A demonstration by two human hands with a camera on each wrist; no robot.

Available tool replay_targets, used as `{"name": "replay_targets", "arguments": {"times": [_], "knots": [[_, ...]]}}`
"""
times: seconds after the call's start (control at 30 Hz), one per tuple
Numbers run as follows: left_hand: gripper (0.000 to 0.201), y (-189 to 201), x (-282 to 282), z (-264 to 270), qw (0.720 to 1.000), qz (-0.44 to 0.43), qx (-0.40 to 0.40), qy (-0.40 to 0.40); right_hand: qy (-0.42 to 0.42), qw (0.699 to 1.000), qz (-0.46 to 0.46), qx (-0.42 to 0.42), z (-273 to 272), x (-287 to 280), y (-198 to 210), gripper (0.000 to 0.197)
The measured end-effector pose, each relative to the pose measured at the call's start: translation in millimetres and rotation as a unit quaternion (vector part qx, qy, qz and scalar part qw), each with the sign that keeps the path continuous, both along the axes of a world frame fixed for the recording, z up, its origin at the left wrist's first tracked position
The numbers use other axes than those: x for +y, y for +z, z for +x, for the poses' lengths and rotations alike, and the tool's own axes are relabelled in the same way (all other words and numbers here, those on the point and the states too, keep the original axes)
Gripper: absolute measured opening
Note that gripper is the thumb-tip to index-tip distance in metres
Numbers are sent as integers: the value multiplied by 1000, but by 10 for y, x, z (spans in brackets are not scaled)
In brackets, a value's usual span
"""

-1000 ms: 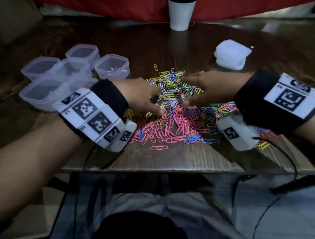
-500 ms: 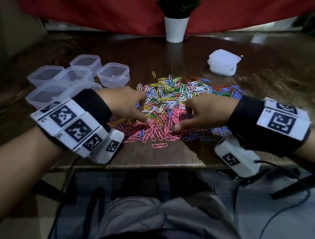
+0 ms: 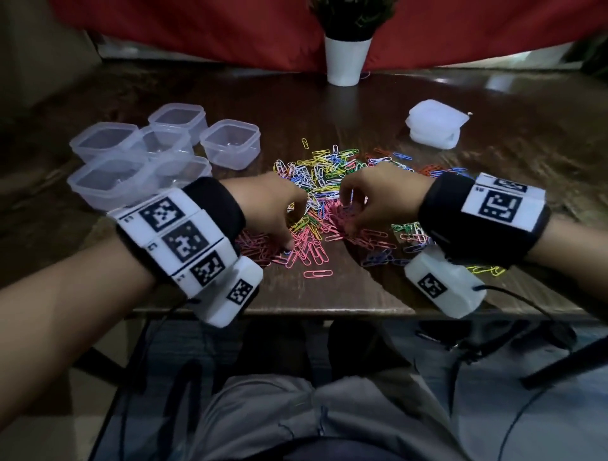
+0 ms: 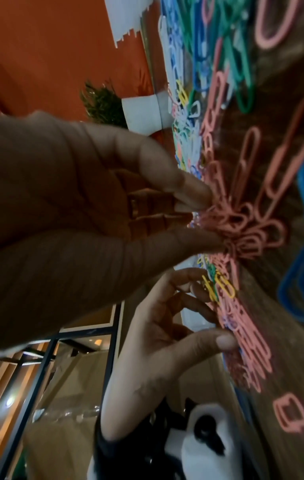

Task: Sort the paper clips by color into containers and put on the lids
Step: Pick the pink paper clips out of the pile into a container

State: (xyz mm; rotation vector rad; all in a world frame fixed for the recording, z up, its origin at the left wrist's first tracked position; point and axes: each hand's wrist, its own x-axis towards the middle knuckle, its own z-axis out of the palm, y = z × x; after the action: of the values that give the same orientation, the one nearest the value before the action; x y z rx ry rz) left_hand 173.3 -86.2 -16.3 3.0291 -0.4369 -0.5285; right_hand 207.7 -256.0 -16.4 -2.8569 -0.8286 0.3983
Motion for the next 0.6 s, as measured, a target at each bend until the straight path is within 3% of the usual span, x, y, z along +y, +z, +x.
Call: {"name": "replay_targets", "arguments": {"times": [0.17, 0.4, 0.6], "knots": [[49, -1, -18, 64, 1000, 10, 15, -19, 18, 996, -90, -6, -105, -30, -32, 48], [56, 31, 138, 47, 999, -4, 31, 13, 58, 997, -57, 1, 27, 27, -25, 28], [48, -11, 64, 101, 999, -21, 36, 18, 83, 992, -97, -18, 84, 130, -21, 19]]}}
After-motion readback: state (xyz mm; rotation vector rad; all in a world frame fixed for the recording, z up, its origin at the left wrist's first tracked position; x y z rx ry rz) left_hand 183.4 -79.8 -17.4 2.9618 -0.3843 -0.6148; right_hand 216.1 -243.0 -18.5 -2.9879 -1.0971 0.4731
